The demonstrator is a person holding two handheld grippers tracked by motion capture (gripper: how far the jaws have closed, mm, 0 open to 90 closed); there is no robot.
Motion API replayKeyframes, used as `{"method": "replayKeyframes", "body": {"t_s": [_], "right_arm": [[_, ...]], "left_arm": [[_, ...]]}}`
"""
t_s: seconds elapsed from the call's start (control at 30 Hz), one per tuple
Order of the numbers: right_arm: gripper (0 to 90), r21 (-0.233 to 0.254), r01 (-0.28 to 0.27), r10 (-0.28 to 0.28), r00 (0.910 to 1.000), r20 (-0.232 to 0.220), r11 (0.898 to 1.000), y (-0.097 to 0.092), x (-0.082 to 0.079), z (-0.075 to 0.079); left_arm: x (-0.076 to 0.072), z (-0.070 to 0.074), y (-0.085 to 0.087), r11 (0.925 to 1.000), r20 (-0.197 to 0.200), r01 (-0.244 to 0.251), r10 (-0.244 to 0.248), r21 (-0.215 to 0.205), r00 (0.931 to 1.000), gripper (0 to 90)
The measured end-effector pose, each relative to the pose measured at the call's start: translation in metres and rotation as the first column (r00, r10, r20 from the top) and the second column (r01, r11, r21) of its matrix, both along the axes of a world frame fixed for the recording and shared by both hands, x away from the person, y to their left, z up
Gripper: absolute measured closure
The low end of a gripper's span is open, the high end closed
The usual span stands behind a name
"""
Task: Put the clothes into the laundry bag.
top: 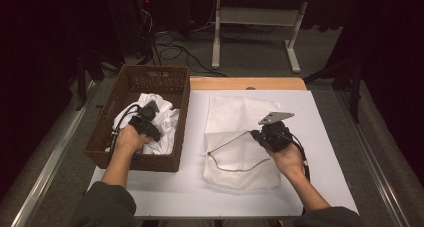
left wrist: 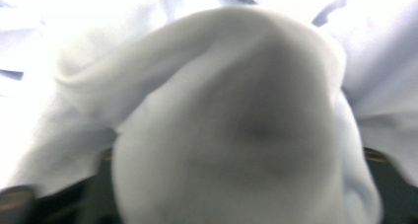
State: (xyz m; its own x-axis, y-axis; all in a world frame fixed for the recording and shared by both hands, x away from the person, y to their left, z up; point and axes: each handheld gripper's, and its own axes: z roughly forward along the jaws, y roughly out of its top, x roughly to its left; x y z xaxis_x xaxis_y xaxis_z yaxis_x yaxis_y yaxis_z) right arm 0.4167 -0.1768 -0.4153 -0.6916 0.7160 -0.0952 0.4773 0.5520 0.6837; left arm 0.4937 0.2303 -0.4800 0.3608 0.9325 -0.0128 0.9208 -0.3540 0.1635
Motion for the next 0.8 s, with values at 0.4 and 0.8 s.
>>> {"method": "replayKeyframes", "body": {"t_s": [0.4, 0.8], "right_arm": [[89.6, 0.004, 0.008, -0.008, 1.0, 0.005, 1.0, -0.009, -0.004, 0.004], [89.5, -0.005, -0.002, 0.002, 0.9999, -0.01, 1.0, -0.003, 0.003, -0.002]], "left_arm": [[-0.003, 0.012, 0.004, 0.997, 0.004, 0.025, -0.025, -0.074, 0.9997, 80.6], [-0.003, 0.03, 0.013, 0.9894, 0.043, 0.034, -0.028, -0.141, 0.9987, 46.8]]}}
